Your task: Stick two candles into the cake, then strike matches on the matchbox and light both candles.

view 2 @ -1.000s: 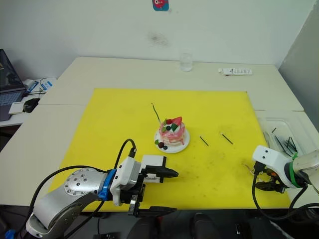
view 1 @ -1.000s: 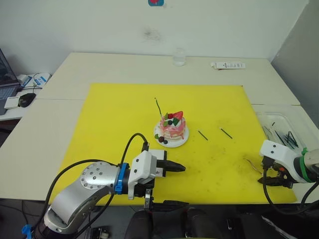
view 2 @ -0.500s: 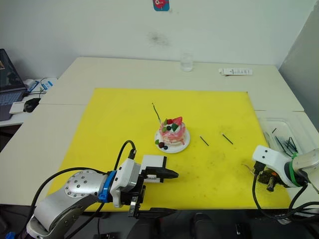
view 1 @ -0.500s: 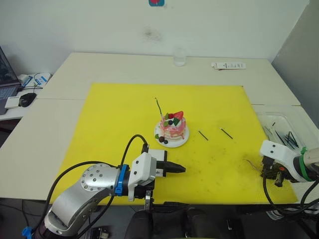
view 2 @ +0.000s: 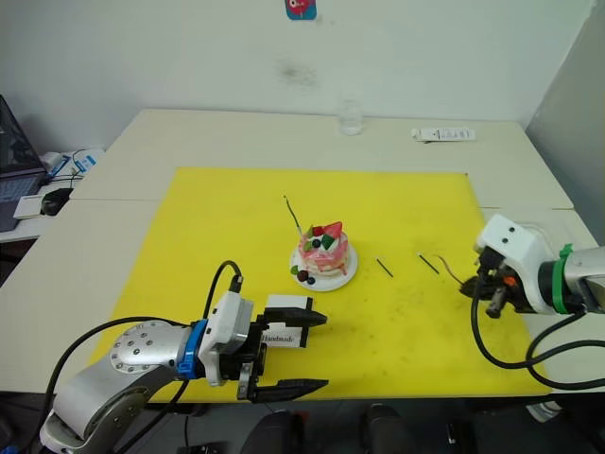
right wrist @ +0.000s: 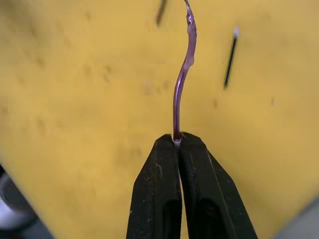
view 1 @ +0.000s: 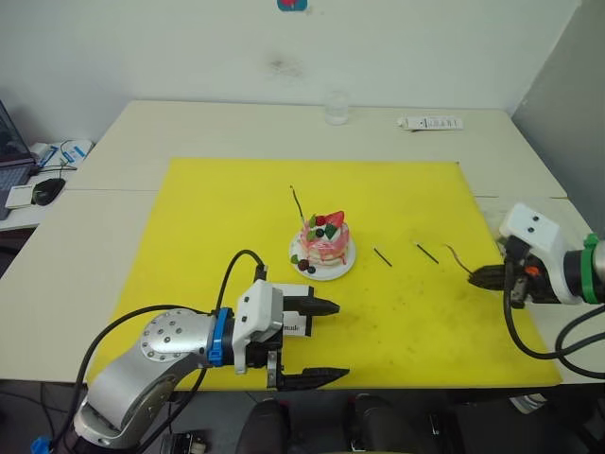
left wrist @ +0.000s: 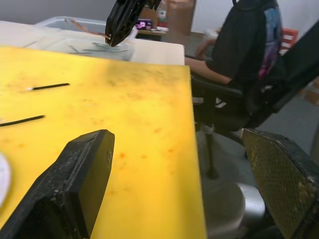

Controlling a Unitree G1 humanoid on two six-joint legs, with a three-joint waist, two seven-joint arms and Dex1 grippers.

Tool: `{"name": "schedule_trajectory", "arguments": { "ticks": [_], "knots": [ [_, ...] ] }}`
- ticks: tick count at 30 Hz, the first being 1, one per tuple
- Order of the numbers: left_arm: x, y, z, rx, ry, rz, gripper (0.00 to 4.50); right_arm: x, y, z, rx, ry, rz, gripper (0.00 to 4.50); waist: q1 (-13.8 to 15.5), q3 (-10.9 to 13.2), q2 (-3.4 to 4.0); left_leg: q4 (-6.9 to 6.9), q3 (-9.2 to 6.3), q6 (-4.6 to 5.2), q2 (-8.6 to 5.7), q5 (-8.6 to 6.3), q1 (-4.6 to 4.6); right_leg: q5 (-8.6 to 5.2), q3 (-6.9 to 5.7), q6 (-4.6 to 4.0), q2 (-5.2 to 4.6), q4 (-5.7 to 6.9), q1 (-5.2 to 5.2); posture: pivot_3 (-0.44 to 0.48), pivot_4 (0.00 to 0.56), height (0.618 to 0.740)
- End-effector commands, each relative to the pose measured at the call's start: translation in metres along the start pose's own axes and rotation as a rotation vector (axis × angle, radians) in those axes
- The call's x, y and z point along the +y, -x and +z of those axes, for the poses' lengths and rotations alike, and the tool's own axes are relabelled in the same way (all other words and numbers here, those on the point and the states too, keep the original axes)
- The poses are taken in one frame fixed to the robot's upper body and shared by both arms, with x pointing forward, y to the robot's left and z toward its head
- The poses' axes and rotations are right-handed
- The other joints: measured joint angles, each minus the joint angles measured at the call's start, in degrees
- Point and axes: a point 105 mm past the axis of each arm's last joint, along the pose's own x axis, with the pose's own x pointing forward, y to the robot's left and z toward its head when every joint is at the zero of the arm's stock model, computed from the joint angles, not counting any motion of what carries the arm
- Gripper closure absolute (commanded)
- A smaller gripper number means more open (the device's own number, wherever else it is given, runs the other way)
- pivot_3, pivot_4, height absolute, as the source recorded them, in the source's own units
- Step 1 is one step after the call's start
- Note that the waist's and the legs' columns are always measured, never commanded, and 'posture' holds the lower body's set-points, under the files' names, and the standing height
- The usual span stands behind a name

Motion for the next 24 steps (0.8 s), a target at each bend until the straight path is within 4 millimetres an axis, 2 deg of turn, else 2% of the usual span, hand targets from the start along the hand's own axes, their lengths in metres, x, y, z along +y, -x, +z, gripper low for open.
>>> {"name": "schedule_trajectory", "arguments": {
  "ticks": [1,2,4,6,13,19,24],
  "knots": [
    [0.009,0.008,0.014,-0.035,-0.016,0.06,0.0,0.005,-0.005,0.038,-0.214,0.043,-0.033,4.43,0.01,0.01,-0.02,0.01,-0.02,0.0,0.02,0.0,-0.01,0.01,-0.01,0.01,0.01,0.01,0.0,0.0,0.15,0.74],
    [0.014,0.013,0.019,-0.042,-0.022,0.099,0.0,0.009,-0.012,0.057,-0.358,0.072,-0.044,4.43,0.03,0.0,-0.07,0.02,-0.05,0.0,0.01,0.0,-0.04,0.01,-0.03,0.01,0.01,0.0,-0.01,0.0,0.15,0.74],
    [0.025,0.022,0.028,-0.061,-0.044,0.179,0.0,0.018,-0.019,0.083,-0.574,0.139,-0.051,4.43,0.03,-0.02,-0.16,0.02,-0.07,0.0,0.04,0.0,-0.08,0.01,-0.04,0.02,0.06,0.01,-0.05,0.0,0.15,0.74],
    [0.035,0.03,0.034,-0.071,-0.049,0.24,0.0,0.028,-0.023,0.097,-0.756,0.198,-0.03,4.43,0.04,0.0,-0.1,-0.01,-0.06,0.0,0.04,0.0,-0.13,0.01,-0.03,0.02,0.08,0.03,-0.16,0.0,0.15,0.74],
    [0.056,0.036,0.047,-0.105,-0.081,0.328,0.0,0.041,-0.068,0.094,-0.915,0.122,-0.005,4.43,0.17,-0.03,-0.14,0.06,0.03,0.0,-0.05,0.0,-0.47,0.03,0.0,0.11,0.1,0.02,-0.42,0.0,0.15,0.74],
    [0.058,0.034,0.049,-0.107,-0.064,0.315,0.0,0.047,-0.1,0.077,-0.946,0.105,-0.043,4.43,0.11,-0.03,-0.14,0.05,0.0,0.0,0.0,0.0,-0.42,0.05,-0.01,0.1,0.1,0.09,-0.43,0.0,0.15,0.74],
    [0.057,0.033,0.049,-0.095,-0.067,0.294,0.0,0.042,-0.106,0.073,-0.985,0.07,-0.069,4.43,0.1,-0.02,-0.13,0.05,-0.05,0.0,0.06,0.01,-0.39,0.06,-0.03,0.07,0.11,0.14,-0.43,0.0,0.15,0.74]
  ]
}}
